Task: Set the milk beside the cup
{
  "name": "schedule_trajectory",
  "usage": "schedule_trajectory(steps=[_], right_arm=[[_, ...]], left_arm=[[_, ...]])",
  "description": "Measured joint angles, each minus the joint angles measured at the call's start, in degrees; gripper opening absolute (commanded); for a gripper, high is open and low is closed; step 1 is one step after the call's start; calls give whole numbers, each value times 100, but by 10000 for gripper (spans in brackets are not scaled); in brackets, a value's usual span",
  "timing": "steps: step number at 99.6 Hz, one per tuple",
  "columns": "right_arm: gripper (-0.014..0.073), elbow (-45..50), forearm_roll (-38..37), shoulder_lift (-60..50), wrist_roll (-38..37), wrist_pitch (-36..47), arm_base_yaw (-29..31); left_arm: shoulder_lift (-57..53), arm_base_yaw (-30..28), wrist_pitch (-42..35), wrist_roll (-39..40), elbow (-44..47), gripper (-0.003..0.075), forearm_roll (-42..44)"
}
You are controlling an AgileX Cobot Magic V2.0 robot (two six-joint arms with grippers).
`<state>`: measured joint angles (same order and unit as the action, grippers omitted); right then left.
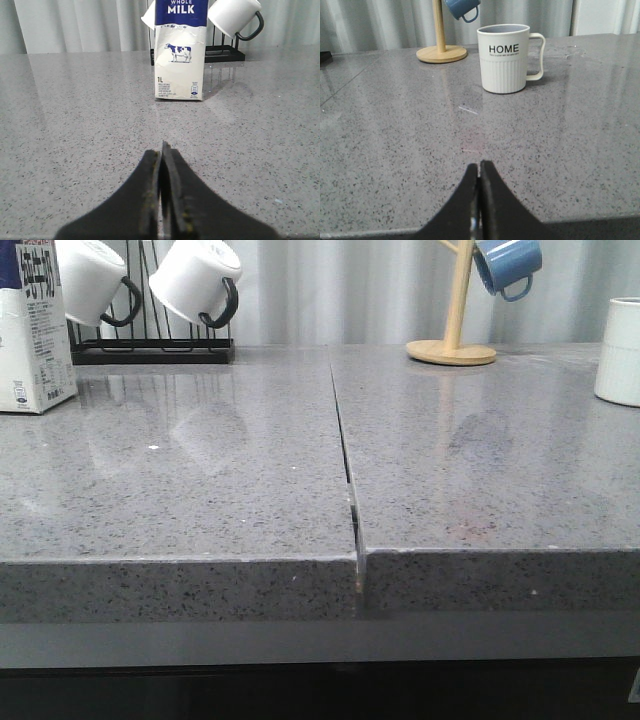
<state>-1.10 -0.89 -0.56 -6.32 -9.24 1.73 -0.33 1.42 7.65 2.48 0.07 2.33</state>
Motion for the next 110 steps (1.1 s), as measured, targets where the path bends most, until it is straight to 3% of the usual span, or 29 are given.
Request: schedule_trajectory(steps=[46,57,77,110], right_arm=[[-55,-1292,505,1503,-184,-465,0],[37,-1465,470,1956,-187,-415,0],[344,-1582,457,2792,-187,234,0],[340,-1885,12,4076,-187,1223,165]], left_arm=[[0,0,0,0,0,-21,0],[0,0,0,0,0,-20,0],[0,0,0,0,0,-21,0],[0,0,0,0,0,-21,0]])
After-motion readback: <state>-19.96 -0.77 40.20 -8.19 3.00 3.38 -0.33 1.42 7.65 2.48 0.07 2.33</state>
